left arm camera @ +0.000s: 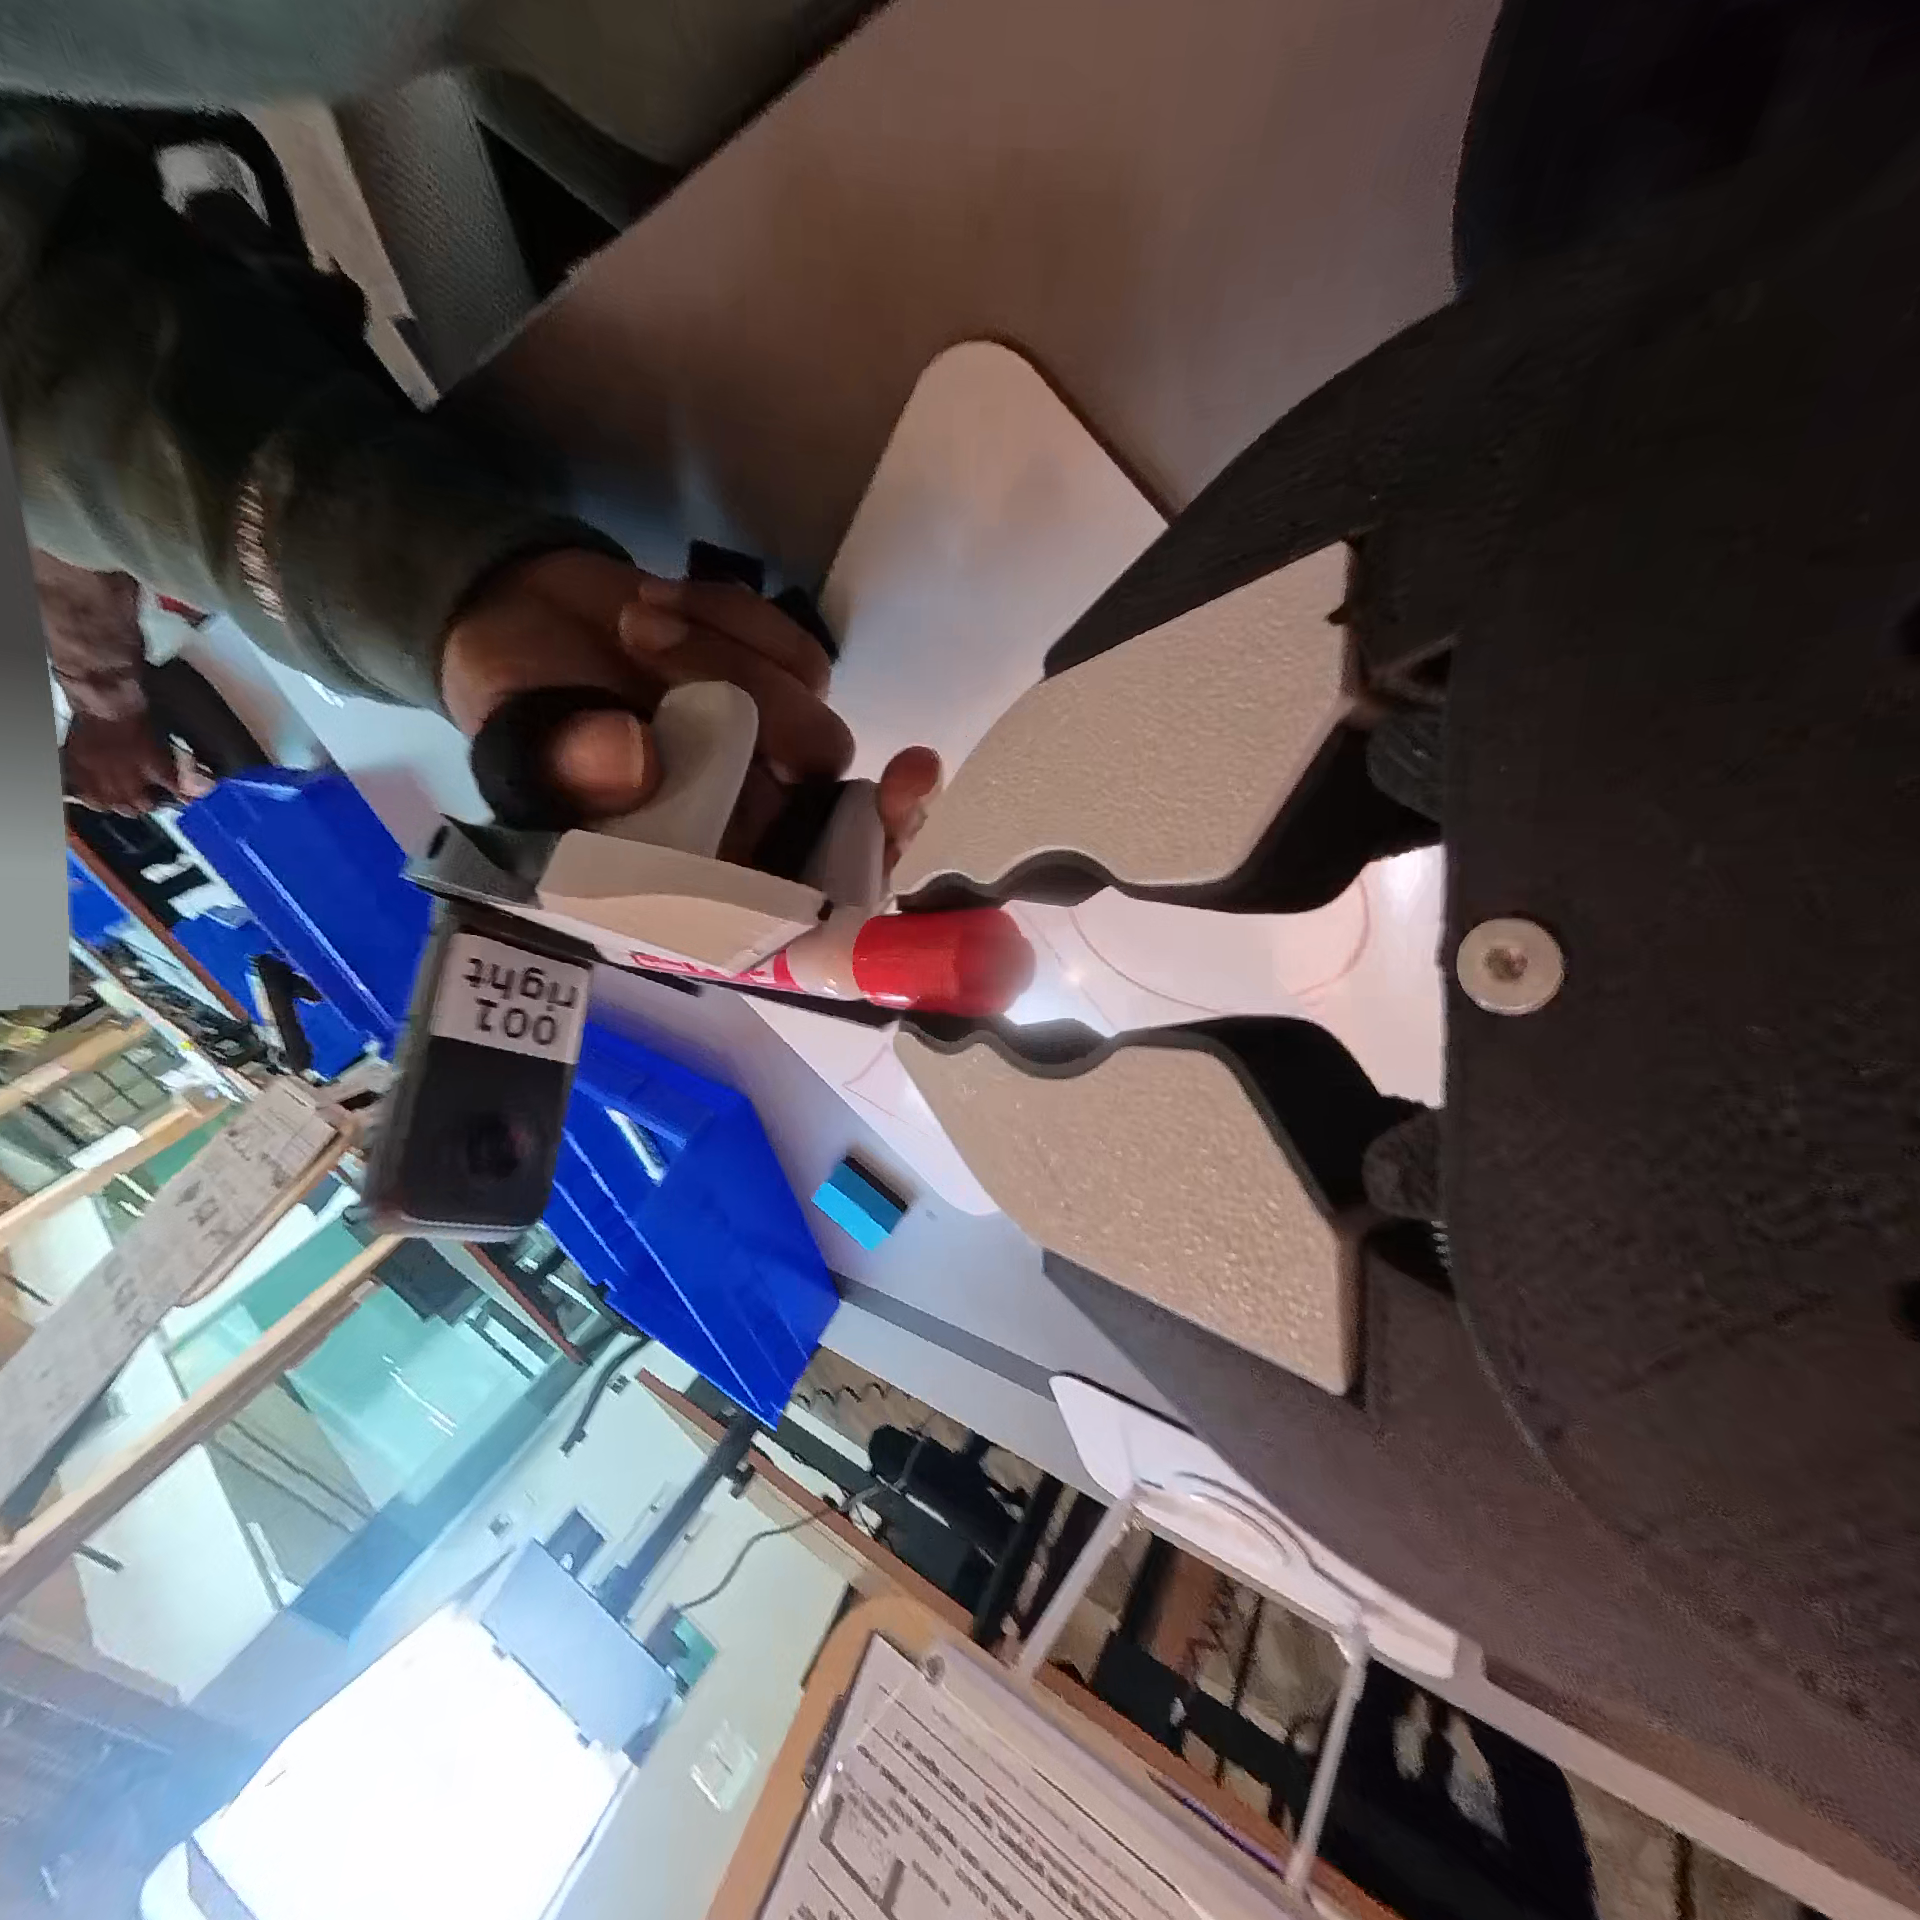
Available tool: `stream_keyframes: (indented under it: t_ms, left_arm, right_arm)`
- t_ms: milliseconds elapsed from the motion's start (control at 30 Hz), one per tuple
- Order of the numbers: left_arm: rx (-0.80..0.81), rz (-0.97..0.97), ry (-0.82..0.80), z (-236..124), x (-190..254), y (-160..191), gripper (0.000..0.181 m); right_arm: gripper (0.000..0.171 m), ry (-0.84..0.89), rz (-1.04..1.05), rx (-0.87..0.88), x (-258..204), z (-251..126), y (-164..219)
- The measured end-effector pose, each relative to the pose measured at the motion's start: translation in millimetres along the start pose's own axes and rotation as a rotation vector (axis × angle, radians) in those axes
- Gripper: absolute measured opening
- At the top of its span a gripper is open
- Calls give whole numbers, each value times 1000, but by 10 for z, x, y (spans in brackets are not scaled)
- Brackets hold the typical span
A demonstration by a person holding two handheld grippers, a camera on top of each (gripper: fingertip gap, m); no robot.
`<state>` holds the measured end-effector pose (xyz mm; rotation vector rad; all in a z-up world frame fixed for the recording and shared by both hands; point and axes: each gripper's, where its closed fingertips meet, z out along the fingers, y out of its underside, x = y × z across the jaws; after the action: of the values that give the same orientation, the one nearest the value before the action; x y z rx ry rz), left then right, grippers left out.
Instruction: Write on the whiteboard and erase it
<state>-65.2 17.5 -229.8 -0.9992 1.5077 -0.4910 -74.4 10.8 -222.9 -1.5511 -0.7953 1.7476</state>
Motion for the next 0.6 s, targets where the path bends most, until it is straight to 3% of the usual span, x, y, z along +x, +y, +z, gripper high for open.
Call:
stream_keyframes:
  t_ms: [267,400,467,600]
  left_arm:
    - [-43,69,-14,75,12,35,19]
    - [-10,-36,-10,88,-95,2,20]
    - [-4,-117,-9,40,-196,45,20]
    - [-81,-219,-3,-25,-298,279,20]
  right_arm:
    - [33,47,-76,-42,40,14,-10]
    - [34,58,-138,-111,76,-10,-78]
    - [46,144,-317,-179,138,-80,-194]
    - [50,400,-768,-366,230,-318,-401]
